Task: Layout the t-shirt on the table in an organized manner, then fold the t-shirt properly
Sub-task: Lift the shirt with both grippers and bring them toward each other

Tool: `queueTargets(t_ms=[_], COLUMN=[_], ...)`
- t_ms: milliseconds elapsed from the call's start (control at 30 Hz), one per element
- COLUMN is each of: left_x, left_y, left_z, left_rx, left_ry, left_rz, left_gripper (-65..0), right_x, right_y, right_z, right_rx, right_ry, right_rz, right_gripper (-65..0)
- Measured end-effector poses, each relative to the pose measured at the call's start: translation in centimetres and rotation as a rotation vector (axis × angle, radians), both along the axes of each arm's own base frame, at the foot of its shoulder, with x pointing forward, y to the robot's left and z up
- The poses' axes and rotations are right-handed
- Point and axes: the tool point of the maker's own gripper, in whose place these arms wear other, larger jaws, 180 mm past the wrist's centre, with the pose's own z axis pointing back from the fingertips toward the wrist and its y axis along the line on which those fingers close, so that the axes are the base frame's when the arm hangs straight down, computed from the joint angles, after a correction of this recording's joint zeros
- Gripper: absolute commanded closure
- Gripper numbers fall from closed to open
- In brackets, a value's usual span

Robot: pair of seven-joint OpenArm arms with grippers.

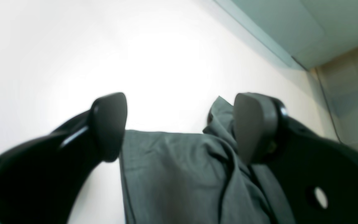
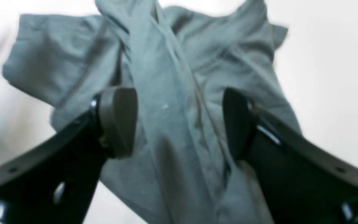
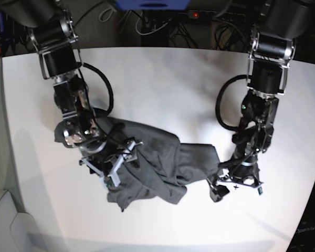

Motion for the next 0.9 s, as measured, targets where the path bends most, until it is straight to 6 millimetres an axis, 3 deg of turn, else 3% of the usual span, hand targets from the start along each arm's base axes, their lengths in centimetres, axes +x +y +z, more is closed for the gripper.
queueTargets(t_ms=[133, 200, 267, 433, 533, 633, 900], left_x=[-0.6, -0.6, -0.5, -0.7, -0.6, -0.7, -0.7], left_y=[0.1, 0.1, 0.1, -0.2, -0.2, -0.2, -0.5], left_z=[-0.8, -0.9, -0.7, -1.0, -0.9, -1.0, 0.1], left_rx=[0.002, 0.002, 0.002, 0.002, 0.003, 0.001, -0.001], left_ry=[0.016, 0.019, 0.014, 0.02, 0.017, 0.022, -0.01], left_rz=[0.0, 0.0, 0.0, -0.007, -0.006, -0.006, -0.011], left_gripper=[-51.9, -51.9, -51.9, -51.9, -51.9, -51.9, -51.9], right_x=[-0.1, 0.0, 0.1, 0.1, -0.1, -1.7, -8.7], right_y=[-0.7, -0.8, -0.7, -0.3, 0.6, 1.5, 5.9], right_z=[-1.6, -1.6, -1.5, -0.3, 1.9, 3.1, 5.2], right_rx=[-0.014, -0.015, -0.014, -0.008, 0.014, 0.033, 0.075], right_ry=[0.04, 0.039, 0.036, 0.004, -0.061, -0.098, -0.154], right_rz=[-0.013, -0.015, -0.014, -0.005, 0.014, 0.036, 0.189], right_gripper=[-42.7, -39.0, -30.7, -1.2, -0.6, 0.0, 0.0])
